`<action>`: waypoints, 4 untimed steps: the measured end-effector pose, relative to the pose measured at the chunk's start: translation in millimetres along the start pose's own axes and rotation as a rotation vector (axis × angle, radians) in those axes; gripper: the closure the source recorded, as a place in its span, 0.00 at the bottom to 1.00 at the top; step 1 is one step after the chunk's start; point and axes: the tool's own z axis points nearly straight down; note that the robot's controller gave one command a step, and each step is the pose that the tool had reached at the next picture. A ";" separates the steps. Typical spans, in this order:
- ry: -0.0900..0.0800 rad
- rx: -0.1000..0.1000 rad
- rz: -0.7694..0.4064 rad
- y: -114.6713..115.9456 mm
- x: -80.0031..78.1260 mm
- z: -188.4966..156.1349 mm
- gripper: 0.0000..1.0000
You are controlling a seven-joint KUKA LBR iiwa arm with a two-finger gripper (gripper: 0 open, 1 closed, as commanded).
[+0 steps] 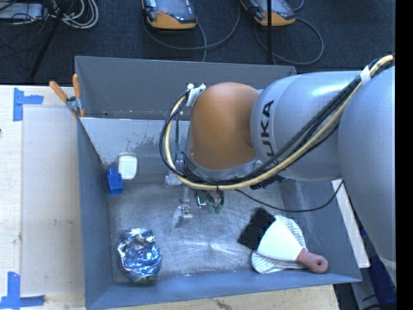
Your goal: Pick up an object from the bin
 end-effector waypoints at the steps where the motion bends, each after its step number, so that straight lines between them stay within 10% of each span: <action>1: -0.008 -0.001 0.003 -0.5 -1.9 -4.4 0.00; 4: -0.017 0.000 -0.161 80.9 10.2 67.7 0.00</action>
Offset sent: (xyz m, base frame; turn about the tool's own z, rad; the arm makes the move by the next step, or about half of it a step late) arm -0.0129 0.0436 -0.0694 -0.1428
